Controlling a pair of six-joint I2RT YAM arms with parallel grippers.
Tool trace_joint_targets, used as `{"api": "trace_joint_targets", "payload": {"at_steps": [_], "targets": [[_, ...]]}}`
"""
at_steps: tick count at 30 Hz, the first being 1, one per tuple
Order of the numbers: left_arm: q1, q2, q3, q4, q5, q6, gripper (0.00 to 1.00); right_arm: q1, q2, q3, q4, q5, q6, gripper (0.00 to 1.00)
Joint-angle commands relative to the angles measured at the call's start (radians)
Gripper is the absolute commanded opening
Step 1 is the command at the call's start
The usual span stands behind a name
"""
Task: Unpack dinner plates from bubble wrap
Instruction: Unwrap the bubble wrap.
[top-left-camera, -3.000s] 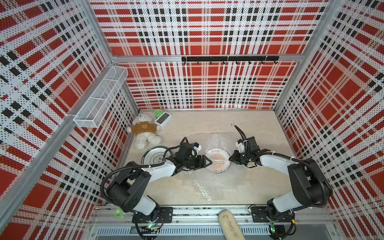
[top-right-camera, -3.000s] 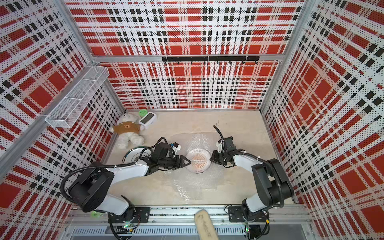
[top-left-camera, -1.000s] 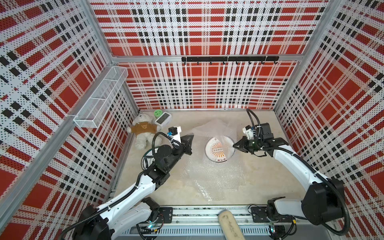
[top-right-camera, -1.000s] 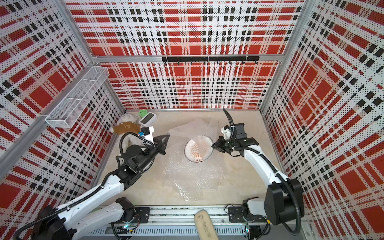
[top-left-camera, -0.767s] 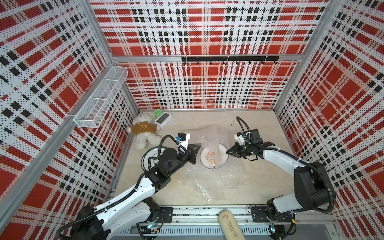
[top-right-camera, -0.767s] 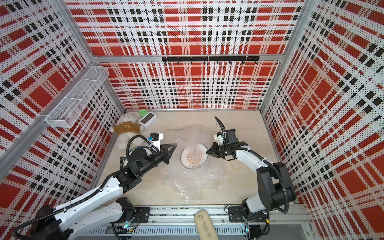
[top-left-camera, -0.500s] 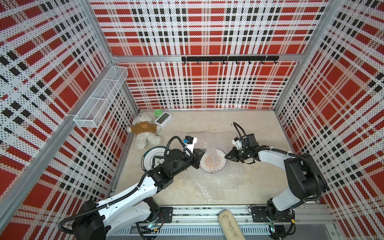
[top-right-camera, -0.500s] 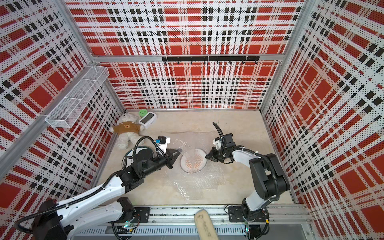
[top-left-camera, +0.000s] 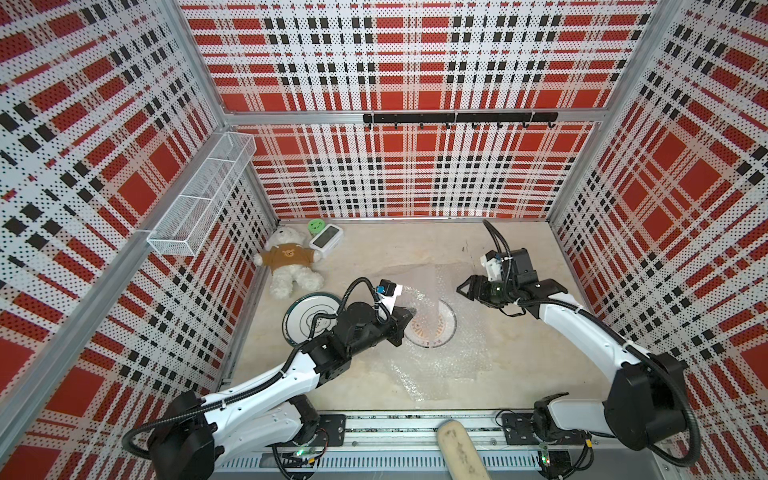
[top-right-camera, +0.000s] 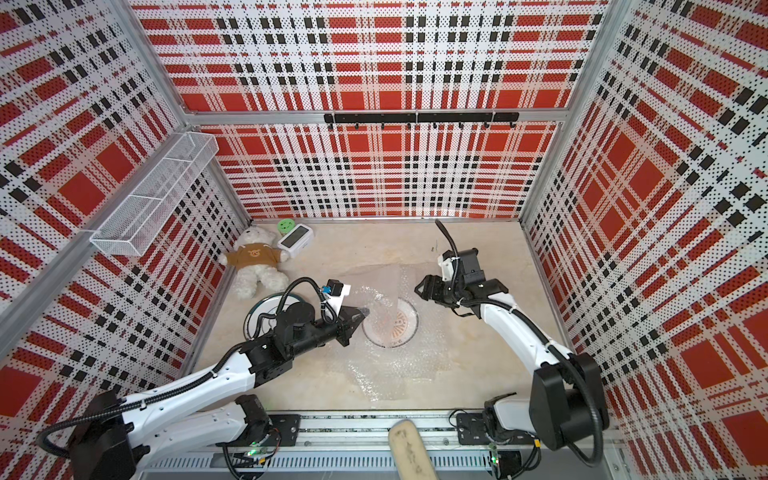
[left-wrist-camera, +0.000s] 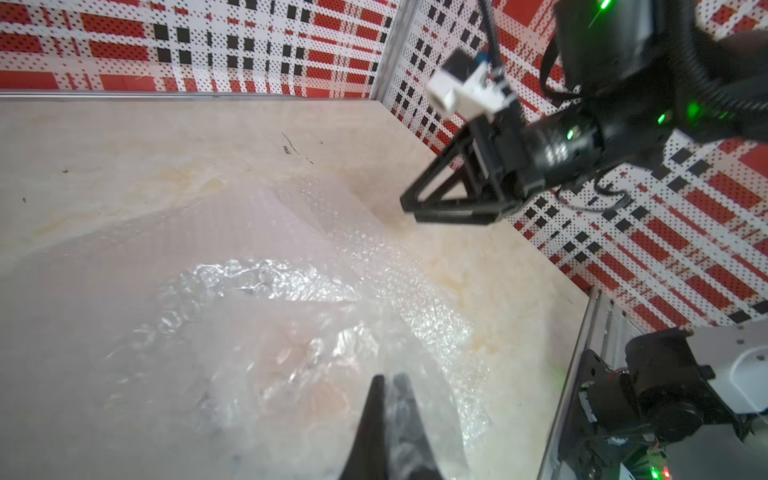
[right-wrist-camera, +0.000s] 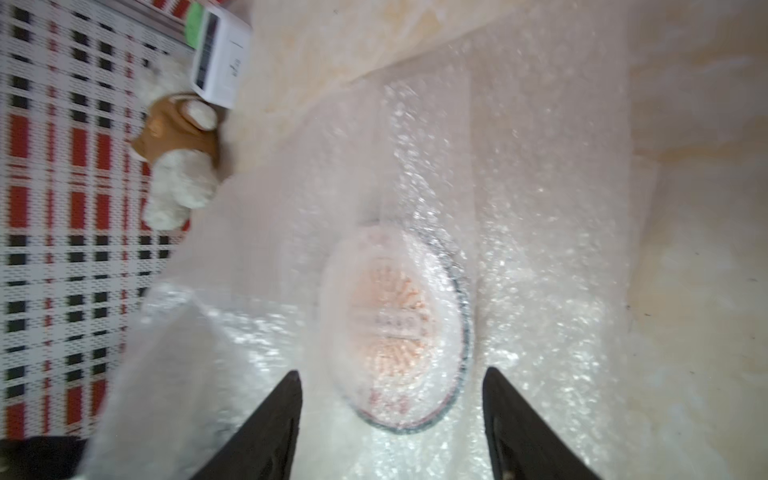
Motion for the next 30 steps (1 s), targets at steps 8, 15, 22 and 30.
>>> {"api": "trace_joint_targets", "payload": {"at_steps": [8, 15, 22, 30], "targets": [[-0.061, 0.077, -0.034, 0.085, 0.006, 0.034, 0.0, 0.196, 0.129, 0.136, -0.004, -0.114, 0.029, 0.85], [-0.076, 0.093, -0.047, 0.113, -0.008, 0.031, 0.0, 0.25, 0.228, 0.149, -0.005, -0.125, 0.019, 0.75], [-0.078, 0.104, -0.062, 0.133, -0.018, 0.032, 0.0, 0.266, 0.245, 0.119, 0.031, -0.161, 0.041, 0.58], [-0.079, 0.125, -0.065, 0.151, -0.023, 0.031, 0.0, 0.265, 0.229, 0.102, 0.044, -0.184, 0.05, 0.26]]}}
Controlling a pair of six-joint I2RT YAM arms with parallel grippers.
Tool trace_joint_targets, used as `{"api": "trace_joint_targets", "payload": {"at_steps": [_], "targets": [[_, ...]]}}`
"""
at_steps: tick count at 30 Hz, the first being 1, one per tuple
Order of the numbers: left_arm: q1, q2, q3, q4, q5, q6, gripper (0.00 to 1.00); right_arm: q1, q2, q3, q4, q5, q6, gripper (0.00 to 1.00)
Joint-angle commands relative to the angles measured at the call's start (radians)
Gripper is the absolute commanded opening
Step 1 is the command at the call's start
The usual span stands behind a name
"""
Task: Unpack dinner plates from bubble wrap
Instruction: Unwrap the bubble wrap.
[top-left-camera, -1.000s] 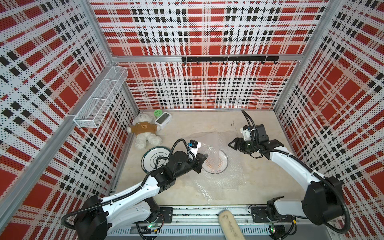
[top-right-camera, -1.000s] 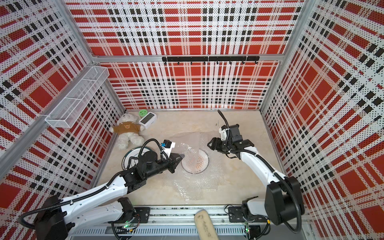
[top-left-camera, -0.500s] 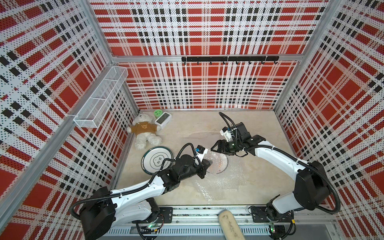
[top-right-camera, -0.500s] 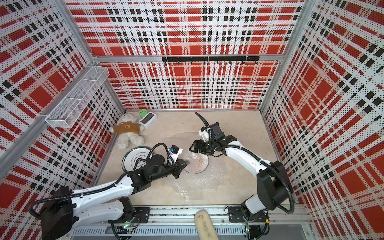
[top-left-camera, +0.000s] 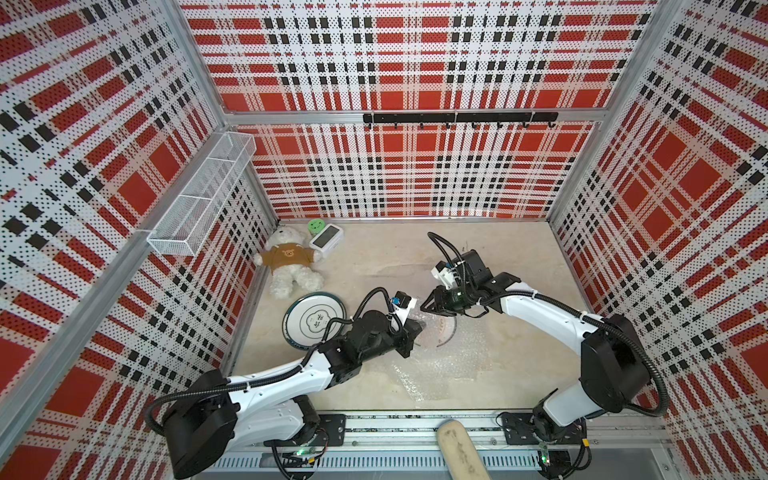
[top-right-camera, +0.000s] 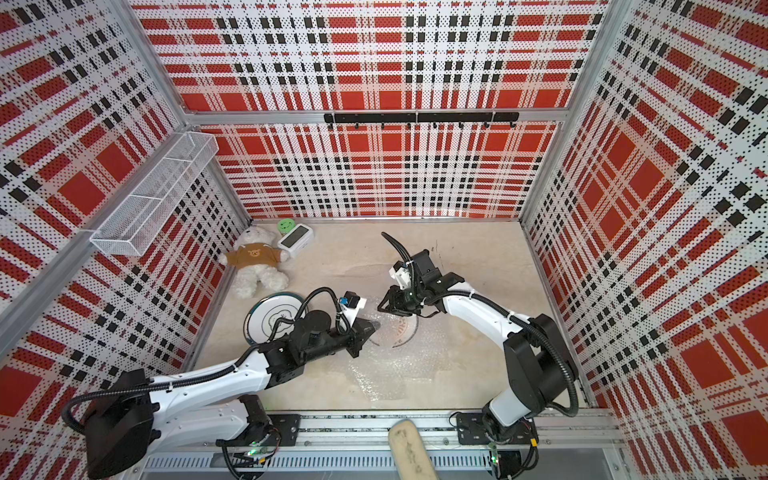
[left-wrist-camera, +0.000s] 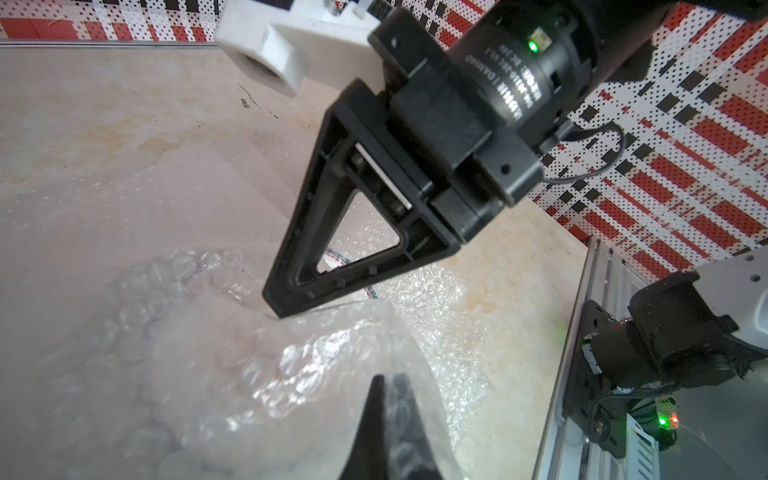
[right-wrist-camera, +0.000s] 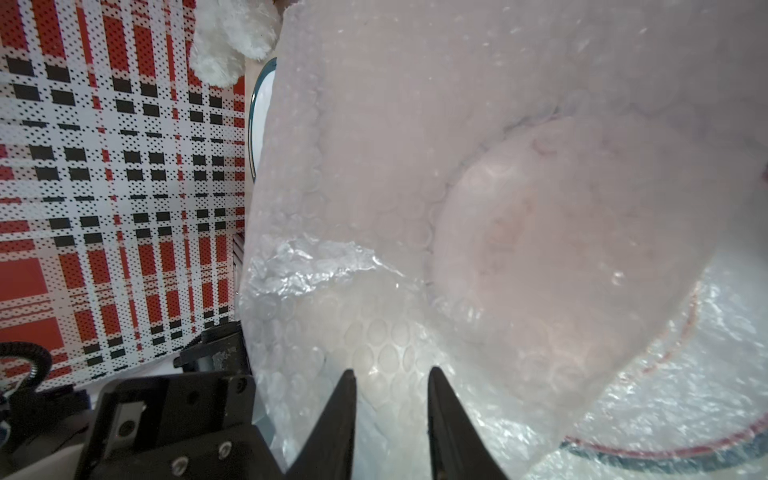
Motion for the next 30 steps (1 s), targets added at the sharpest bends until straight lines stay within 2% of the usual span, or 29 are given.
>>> {"api": "trace_joint_targets", "payload": {"at_steps": [1, 6, 9, 13, 14, 17, 21, 24, 30], "targets": [[-0.007, 0.008, -0.016, 0.038, -0.016, 0.009, 0.0, 0.003, -0.021, -0.013, 0.027, -0.017, -0.002, 0.23], [-0.007, 0.017, -0.024, 0.048, -0.016, 0.007, 0.0, 0.004, -0.055, -0.019, 0.005, 0.004, -0.01, 0.1], [-0.007, 0.017, -0.03, 0.05, -0.015, 0.001, 0.0, -0.008, -0.084, -0.005, -0.044, 0.048, -0.028, 0.07], [-0.007, -0.004, -0.053, 0.052, -0.01, -0.007, 0.0, -0.068, -0.155, -0.027, -0.087, 0.115, -0.031, 0.37], [-0.007, -0.013, -0.061, 0.054, -0.009, -0.008, 0.0, -0.085, -0.164, -0.043, -0.085, 0.107, -0.03, 0.5], [-0.008, -0.037, -0.077, 0.059, -0.018, -0.014, 0.0, -0.09, -0.153, -0.071, -0.096, 0.119, -0.043, 0.67], [-0.007, -0.051, -0.091, 0.07, -0.022, -0.014, 0.0, -0.083, -0.102, -0.141, 0.053, 0.043, 0.009, 0.77], [-0.007, -0.043, -0.091, 0.071, -0.016, -0.014, 0.0, -0.058, -0.036, -0.114, 0.09, 0.044, 0.008, 0.82], [-0.007, -0.039, -0.097, 0.071, -0.016, -0.013, 0.0, -0.052, 0.076, -0.099, 0.154, 0.049, 0.035, 0.83]]}}
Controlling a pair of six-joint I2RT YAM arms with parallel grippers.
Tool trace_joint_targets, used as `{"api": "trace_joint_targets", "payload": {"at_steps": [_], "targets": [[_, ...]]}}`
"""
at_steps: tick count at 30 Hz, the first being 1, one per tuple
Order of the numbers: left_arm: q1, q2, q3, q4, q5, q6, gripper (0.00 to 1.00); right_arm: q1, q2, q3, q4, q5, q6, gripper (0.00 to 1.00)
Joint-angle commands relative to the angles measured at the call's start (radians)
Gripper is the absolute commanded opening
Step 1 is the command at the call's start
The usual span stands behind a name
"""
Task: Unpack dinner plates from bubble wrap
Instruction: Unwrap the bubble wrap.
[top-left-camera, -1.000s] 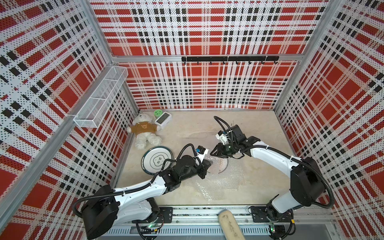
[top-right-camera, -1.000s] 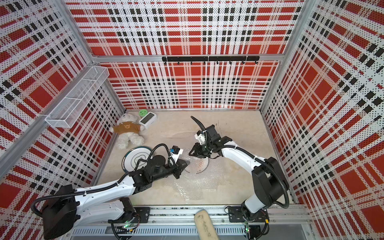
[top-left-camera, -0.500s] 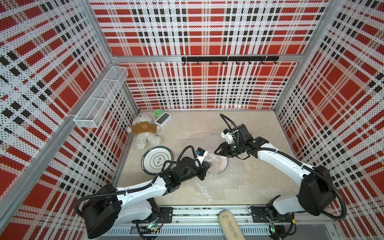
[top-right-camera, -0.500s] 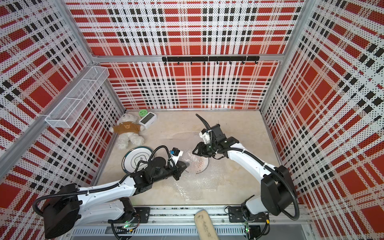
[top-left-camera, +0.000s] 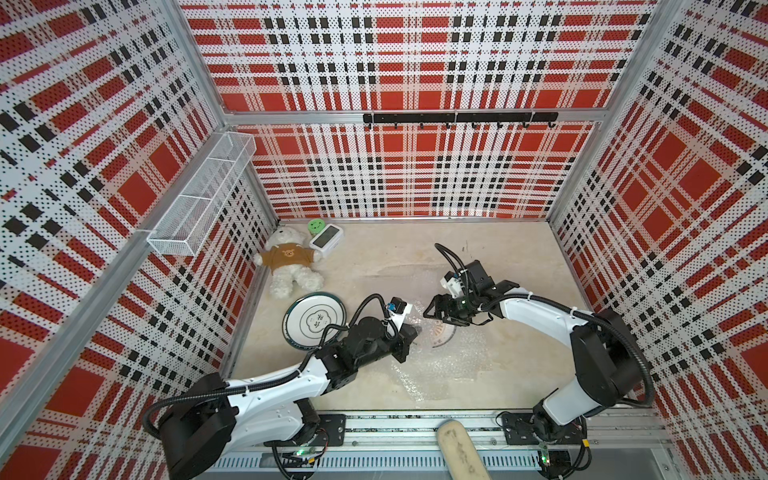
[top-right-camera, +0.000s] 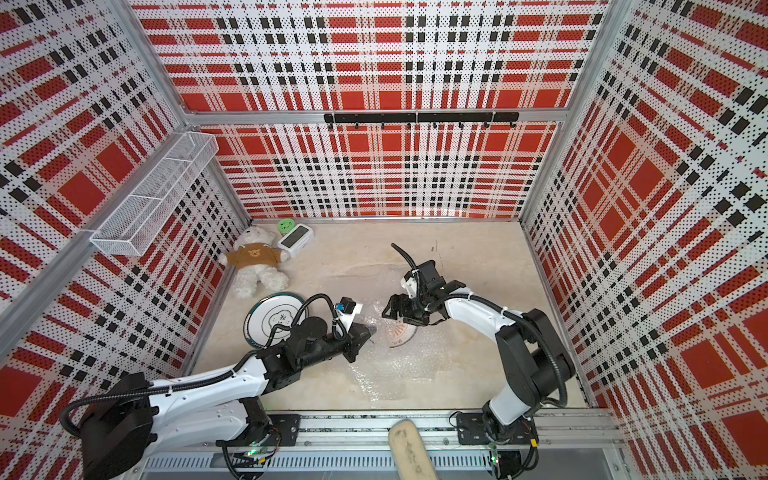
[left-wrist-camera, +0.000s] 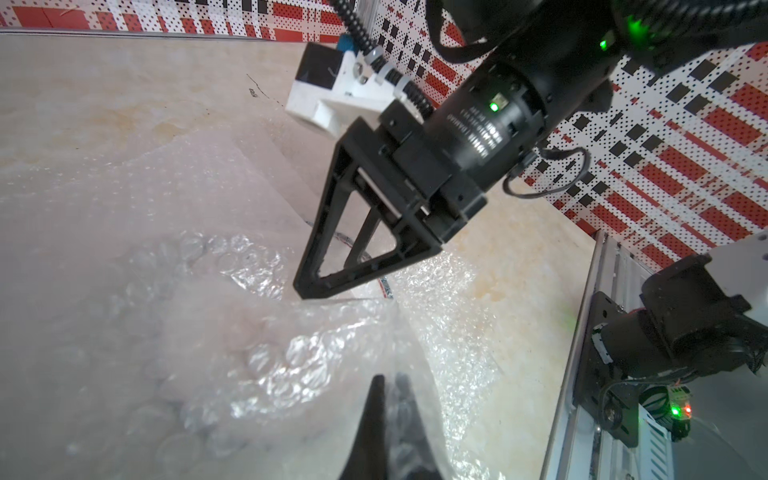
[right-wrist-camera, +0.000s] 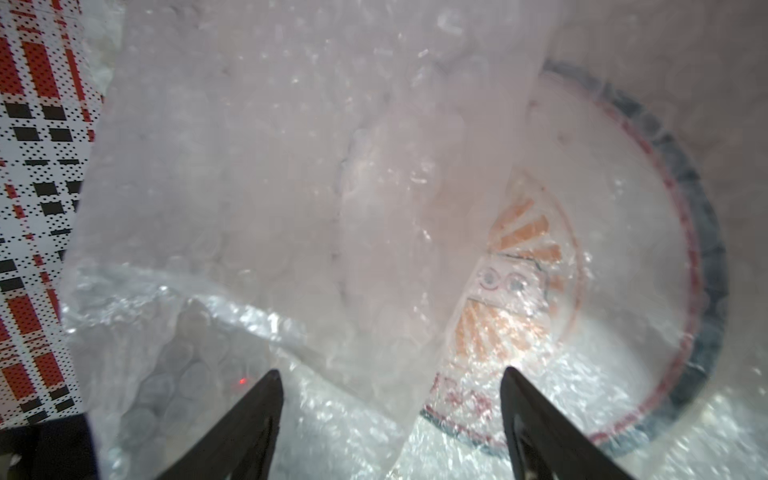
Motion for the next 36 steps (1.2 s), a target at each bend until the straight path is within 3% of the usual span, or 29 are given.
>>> {"api": "trace_joint_targets", "payload": {"at_steps": [1, 4, 10, 12, 15, 18, 19, 20, 27, 34, 36], "targets": [[-0.007, -0.006, -0.02, 0.026, -0.007, -0.009, 0.0, 0.001, 0.04, 0.016, 0.107, -0.017, 0.034, 0.81], [-0.007, -0.009, -0.024, 0.028, -0.01, -0.009, 0.0, 0.001, 0.054, -0.006, 0.185, -0.051, 0.077, 0.71], [-0.005, -0.022, -0.02, 0.02, -0.019, -0.019, 0.0, -0.006, -0.015, -0.023, 0.195, -0.062, 0.089, 0.12], [0.002, -0.034, -0.011, 0.007, -0.016, -0.031, 0.03, -0.02, -0.052, -0.034, 0.177, -0.065, 0.085, 0.0], [0.018, -0.057, -0.001, -0.004, 0.013, -0.034, 0.29, -0.052, -0.121, -0.037, 0.125, -0.06, 0.068, 0.0], [0.044, -0.099, 0.014, -0.039, 0.043, -0.05, 0.62, -0.094, -0.193, -0.035, 0.059, -0.054, 0.047, 0.0], [0.055, -0.118, 0.019, -0.052, 0.049, -0.059, 0.76, -0.113, -0.215, -0.035, 0.039, -0.057, 0.04, 0.0], [0.067, -0.142, 0.024, -0.069, 0.055, -0.065, 1.0, -0.135, -0.239, -0.033, 0.013, -0.055, 0.028, 0.0], [0.127, -0.236, 0.1, -0.26, 0.054, -0.134, 0.99, -0.359, -0.362, -0.086, -0.1, -0.115, -0.044, 0.0], [0.178, -0.118, 0.202, -0.433, 0.094, -0.181, 0.99, -0.628, -0.396, -0.215, -0.11, -0.133, -0.07, 0.0], [0.173, -0.056, 0.226, -0.439, 0.103, -0.183, 0.99, -0.64, -0.392, -0.258, -0.06, -0.14, -0.054, 0.0]]}}
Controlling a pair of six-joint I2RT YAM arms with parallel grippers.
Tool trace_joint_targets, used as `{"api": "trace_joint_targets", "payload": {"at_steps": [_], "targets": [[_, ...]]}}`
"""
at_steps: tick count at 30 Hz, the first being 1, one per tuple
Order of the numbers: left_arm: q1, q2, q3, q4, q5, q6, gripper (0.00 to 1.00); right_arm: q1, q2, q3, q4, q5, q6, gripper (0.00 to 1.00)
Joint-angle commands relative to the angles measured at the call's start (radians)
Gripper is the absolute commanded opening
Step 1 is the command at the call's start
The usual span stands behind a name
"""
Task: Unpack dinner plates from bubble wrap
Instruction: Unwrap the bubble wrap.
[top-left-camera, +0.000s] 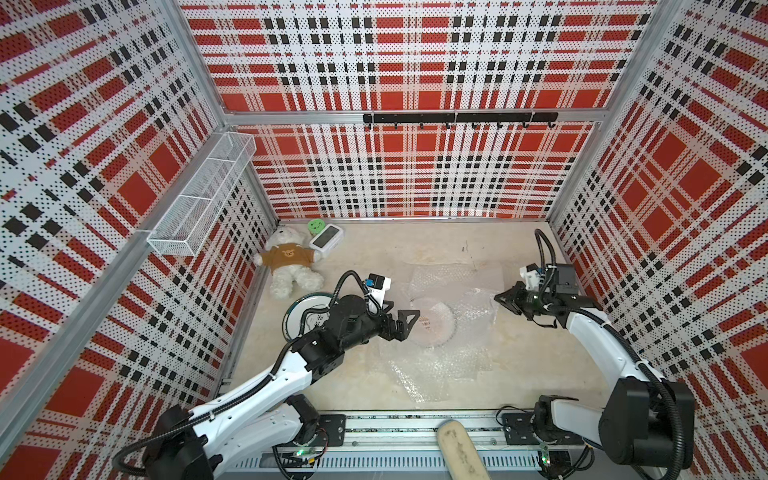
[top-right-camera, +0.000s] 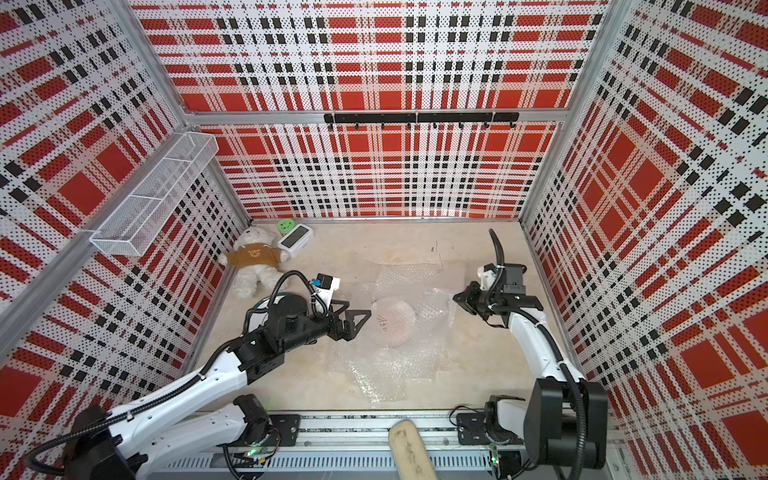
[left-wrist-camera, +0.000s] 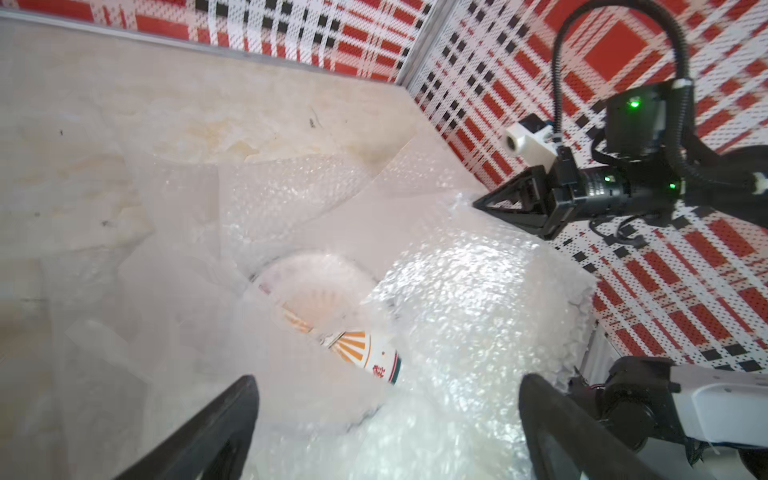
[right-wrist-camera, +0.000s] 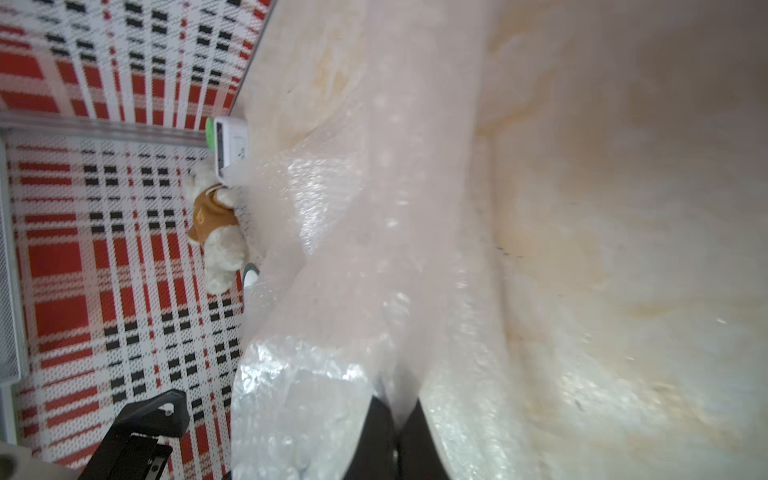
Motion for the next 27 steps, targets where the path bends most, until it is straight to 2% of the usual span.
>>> {"api": "trace_joint_targets", "payload": {"at_steps": [1, 4, 7, 11, 17, 19, 22, 24, 27], "targets": [[-0.002, 0.094, 0.051, -0.104, 0.031, -0.031, 0.99, -0.015, -0.007, -0.055, 0.057, -0.02, 0.0, 0.0], [-0.045, 0.205, 0.13, -0.177, 0.009, 0.012, 0.99, -0.015, -0.008, -0.087, 0.124, -0.03, 0.036, 0.0], [-0.097, 0.289, 0.188, -0.243, -0.108, 0.048, 1.0, -0.015, 0.018, -0.087, 0.136, -0.05, 0.033, 0.0], [-0.088, 0.417, 0.279, -0.332, -0.153, 0.041, 0.96, -0.015, 0.027, -0.098, 0.15, -0.056, 0.034, 0.0], [-0.142, 0.529, 0.369, -0.379, -0.262, 0.046, 0.95, -0.015, 0.018, -0.106, 0.154, -0.067, 0.03, 0.0], [-0.145, 0.568, 0.4, -0.407, -0.313, 0.033, 0.91, -0.015, 0.012, -0.111, 0.163, -0.076, 0.035, 0.0], [-0.145, 0.62, 0.44, -0.438, -0.4, 0.022, 0.76, -0.014, 0.007, -0.114, 0.159, -0.079, 0.03, 0.0], [-0.139, 0.645, 0.46, -0.451, -0.424, 0.018, 0.64, -0.015, 0.005, -0.11, 0.155, -0.084, 0.026, 0.0], [-0.137, 0.652, 0.466, -0.442, -0.439, 0.016, 0.56, -0.015, 0.0, -0.105, 0.147, -0.09, 0.016, 0.0]]}}
